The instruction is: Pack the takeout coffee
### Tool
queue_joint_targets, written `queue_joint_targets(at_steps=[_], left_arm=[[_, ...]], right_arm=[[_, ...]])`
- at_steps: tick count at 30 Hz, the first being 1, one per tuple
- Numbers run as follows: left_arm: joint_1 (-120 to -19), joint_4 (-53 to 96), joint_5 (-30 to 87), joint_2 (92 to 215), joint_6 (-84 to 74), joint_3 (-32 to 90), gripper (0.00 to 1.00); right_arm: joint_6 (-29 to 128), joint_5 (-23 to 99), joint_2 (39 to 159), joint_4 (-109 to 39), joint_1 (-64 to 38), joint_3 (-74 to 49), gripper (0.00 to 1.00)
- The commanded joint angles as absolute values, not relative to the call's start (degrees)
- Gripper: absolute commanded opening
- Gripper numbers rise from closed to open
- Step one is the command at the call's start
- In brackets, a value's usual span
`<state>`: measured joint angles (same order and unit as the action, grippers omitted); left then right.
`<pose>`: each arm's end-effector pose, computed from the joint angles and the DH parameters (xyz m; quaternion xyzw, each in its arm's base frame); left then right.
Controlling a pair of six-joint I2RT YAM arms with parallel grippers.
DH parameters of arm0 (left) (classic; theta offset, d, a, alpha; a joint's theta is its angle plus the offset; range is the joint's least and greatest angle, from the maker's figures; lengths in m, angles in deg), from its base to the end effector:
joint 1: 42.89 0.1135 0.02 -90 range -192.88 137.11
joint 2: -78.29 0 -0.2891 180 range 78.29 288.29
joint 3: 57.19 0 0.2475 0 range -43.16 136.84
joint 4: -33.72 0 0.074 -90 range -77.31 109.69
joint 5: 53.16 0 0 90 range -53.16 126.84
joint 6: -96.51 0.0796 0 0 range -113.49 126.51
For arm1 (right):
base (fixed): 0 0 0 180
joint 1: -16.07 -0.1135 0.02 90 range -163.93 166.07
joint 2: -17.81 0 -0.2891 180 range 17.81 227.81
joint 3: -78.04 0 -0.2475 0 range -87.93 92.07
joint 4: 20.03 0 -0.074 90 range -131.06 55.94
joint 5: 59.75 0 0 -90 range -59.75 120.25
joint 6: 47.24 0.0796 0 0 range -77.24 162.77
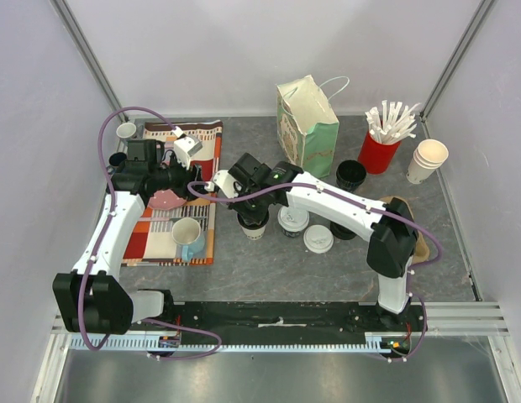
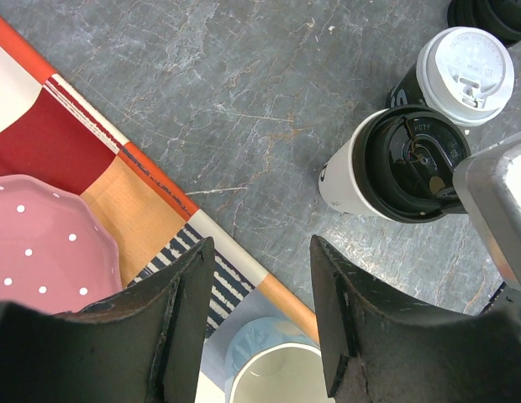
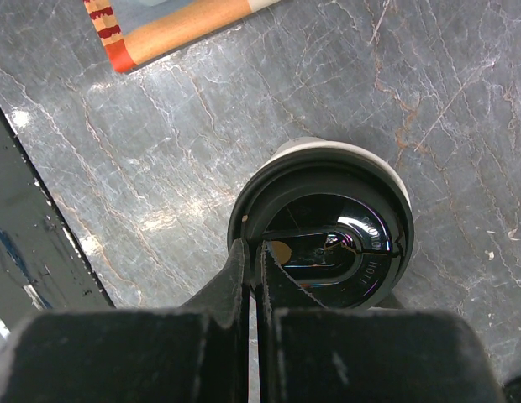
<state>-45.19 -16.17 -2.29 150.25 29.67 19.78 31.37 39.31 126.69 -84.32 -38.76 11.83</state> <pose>0.2710 -0.0612 0.3142 0.3171 0.8205 -0.2387 0.4115 0.2420 0.3652 0.2769 -0.5427 0.7940 0.1682 0.2163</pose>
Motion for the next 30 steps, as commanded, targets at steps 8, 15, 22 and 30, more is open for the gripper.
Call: queue_joint_targets(at_steps=[8, 15, 22, 30], left_arm=[[-44.82, -15.12, -3.5, 150.27, 30.33, 21.44, 0.56], [-44.73, -15.12, -3.67, 150.45, 30.33, 21.53, 0.56], [-44.82, -15.2, -3.76, 150.54, 30.42, 21.53, 0.56], [-44.82, -15.29, -3.85, 150.36, 30.51, 21.44, 0.56]], right_arm=[[31.16, 41.5, 125.74, -82.4, -37.72, 11.03, 0.0], [30.9, 42.99, 126.09, -81.96, -37.54, 11.12, 0.0], [30.72, 43.34, 126.61, -81.78, -37.54, 12.09, 0.0], [30.28, 43.17, 126.79, -81.78, -37.37, 11.82, 0.0]])
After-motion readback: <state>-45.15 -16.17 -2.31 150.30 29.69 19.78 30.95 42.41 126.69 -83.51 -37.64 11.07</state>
